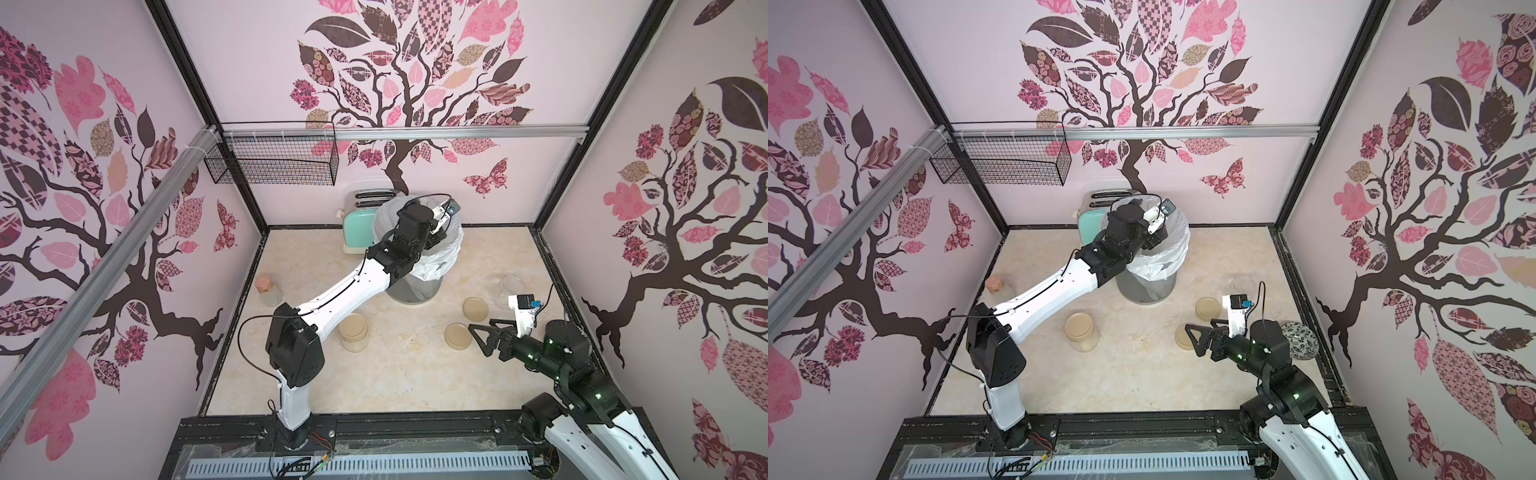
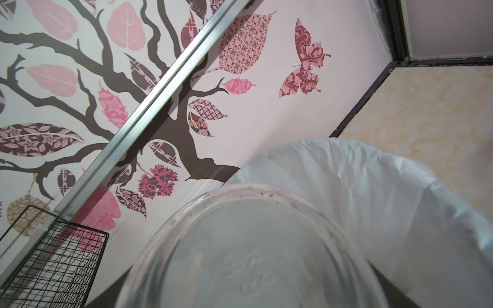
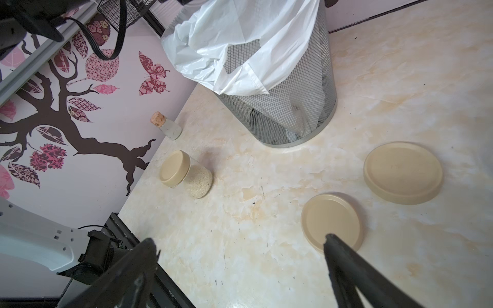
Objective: Empty moldy rice from jars
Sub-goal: Pour the moldy rice from the jar into the trash bin.
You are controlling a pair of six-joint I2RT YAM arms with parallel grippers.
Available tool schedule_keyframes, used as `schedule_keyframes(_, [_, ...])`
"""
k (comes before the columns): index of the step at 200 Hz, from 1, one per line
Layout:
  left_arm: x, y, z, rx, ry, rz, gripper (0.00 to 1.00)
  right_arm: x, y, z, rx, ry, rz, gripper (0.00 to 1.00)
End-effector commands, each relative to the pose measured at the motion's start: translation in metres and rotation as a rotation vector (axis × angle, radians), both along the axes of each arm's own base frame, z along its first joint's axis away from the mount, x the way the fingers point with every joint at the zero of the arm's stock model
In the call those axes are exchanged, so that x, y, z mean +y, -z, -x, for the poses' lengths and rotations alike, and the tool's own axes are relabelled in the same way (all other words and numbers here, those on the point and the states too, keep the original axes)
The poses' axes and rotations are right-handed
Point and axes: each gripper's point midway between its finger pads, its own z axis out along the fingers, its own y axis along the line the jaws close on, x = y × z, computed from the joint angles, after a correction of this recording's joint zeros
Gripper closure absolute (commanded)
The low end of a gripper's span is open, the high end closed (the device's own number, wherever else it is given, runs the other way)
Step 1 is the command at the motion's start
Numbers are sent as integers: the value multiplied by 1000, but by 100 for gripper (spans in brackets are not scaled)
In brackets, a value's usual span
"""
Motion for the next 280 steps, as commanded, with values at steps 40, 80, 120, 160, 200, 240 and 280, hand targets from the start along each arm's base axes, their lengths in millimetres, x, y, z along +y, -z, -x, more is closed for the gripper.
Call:
schedule_keyframes(40, [46,-91,6,38,-31,543,37,0,-13,3,-33,-11,-5,1])
schedule_keyframes(80, [70,-125,30,220,108,1030,38,10,-46,3,-153,-75,-29,2])
schedule_keyframes(120, [82,-143,55,383,226,1383,37,29,-100,5,-327,-188,-111,11])
schedule_keyframes(160, [88,-143,78,523,323,1665,37,36,-155,5,-511,-232,-167,23])
schedule_keyframes(200, [83,-110,88,734,309,1898,38,47,-185,-1,-594,-278,-212,35])
schedule_keyframes(240, [66,-89,103,824,278,1987,38,55,-185,-17,-579,-286,-224,38])
schedule_keyframes(280, [40,-66,119,914,272,2035,38,59,-183,-31,-555,-268,-251,42])
